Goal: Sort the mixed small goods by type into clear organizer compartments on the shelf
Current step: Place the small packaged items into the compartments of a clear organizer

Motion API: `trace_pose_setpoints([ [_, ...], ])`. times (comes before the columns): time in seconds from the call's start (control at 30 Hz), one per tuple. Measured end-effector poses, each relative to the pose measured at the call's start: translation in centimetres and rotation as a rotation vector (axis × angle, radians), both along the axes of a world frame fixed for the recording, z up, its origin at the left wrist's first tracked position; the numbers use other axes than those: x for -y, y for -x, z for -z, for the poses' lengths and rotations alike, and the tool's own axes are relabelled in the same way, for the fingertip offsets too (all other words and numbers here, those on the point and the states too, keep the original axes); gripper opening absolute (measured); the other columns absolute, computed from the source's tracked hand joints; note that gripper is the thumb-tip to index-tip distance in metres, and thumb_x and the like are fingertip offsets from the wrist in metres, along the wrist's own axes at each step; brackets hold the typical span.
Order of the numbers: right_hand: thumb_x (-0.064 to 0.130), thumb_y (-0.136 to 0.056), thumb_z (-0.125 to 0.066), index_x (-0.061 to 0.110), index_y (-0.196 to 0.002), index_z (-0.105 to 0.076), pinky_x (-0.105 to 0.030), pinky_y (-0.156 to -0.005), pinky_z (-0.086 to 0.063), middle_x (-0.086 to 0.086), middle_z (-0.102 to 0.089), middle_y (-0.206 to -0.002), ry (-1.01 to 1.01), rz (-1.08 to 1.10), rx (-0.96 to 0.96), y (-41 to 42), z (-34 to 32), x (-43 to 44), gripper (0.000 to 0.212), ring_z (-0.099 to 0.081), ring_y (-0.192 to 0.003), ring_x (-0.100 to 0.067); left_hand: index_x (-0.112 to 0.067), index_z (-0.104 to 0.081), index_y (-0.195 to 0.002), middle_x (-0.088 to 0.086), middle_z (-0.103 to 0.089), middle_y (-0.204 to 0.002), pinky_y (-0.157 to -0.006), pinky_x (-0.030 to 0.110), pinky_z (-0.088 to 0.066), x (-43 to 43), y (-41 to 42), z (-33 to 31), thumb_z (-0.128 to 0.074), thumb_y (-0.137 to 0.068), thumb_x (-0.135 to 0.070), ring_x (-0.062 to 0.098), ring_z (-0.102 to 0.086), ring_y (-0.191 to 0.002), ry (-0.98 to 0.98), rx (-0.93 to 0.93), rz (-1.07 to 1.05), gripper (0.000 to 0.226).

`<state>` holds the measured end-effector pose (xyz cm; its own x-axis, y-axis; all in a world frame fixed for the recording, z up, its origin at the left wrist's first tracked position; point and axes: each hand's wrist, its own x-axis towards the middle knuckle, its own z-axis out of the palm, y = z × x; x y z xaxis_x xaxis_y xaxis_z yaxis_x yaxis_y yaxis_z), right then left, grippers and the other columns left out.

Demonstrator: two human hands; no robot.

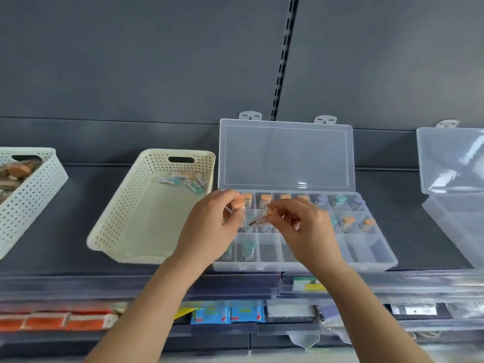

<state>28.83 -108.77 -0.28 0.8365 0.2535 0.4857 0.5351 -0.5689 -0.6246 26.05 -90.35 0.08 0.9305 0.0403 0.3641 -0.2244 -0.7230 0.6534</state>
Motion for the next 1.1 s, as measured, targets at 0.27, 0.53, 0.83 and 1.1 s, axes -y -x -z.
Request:
trace_pose_setpoints([
  [0.27,0.009,-0.080,-0.073,0.009,-0.082,-0.071,-0.026,-0.057,-0.052,0.000,-0.065,-0.077,0.146,-0.032,0.019,0.9,1.1,5.9,0.003,-0.055,-0.060,-0.011,-0.014,-0.070,-0.092,-0.009,-0.063,-0.088,-0.073,0.028,-0.049,6.1,1.5,0.7,-0.064,-0.086,-0.011,0.008,-0.057,-0.079,-0.171,-0.020,0.035,0.009],
  [0.53,0.013,-0.089,-0.062,0.011,-0.094,-0.073,-0.032,-0.069,-0.054,-0.004,-0.068,-0.090,0.356,-0.084,-0.032,0.5,2.6,6.3,0.012,-0.061,-0.076,-0.020,-0.019,-0.069,-0.087,-0.008,-0.067,-0.086,-0.070,0.023,-0.037,7.7,1.4,2.0,-0.062,-0.088,-0.017,0.014,-0.055,-0.084,-0.431,-0.084,0.007,0.008],
  [0.83,0.015,-0.092,-0.050,0.017,-0.093,-0.071,-0.030,-0.073,-0.051,0.000,-0.067,-0.093,0.510,-0.089,-0.065,0.0,3.5,5.6,0.021,-0.058,-0.084,-0.017,-0.023,-0.068,-0.090,-0.011,-0.065,-0.092,-0.075,0.023,-0.032,7.0,0.5,3.3,-0.063,-0.088,-0.026,0.008,-0.045,-0.088,-0.502,-0.138,0.020,0.006],
  [1.1,0.020,-0.093,-0.055,0.018,-0.100,-0.072,-0.025,-0.073,-0.052,0.001,-0.068,-0.096,0.483,-0.109,-0.095,0.2,3.0,5.7,0.018,-0.060,-0.084,-0.016,-0.022,-0.067,-0.089,-0.011,-0.063,-0.090,-0.074,0.023,-0.030,6.9,0.6,3.5,-0.064,-0.088,-0.024,0.010,-0.049,-0.089,-0.498,-0.115,0.023,0.004],
])
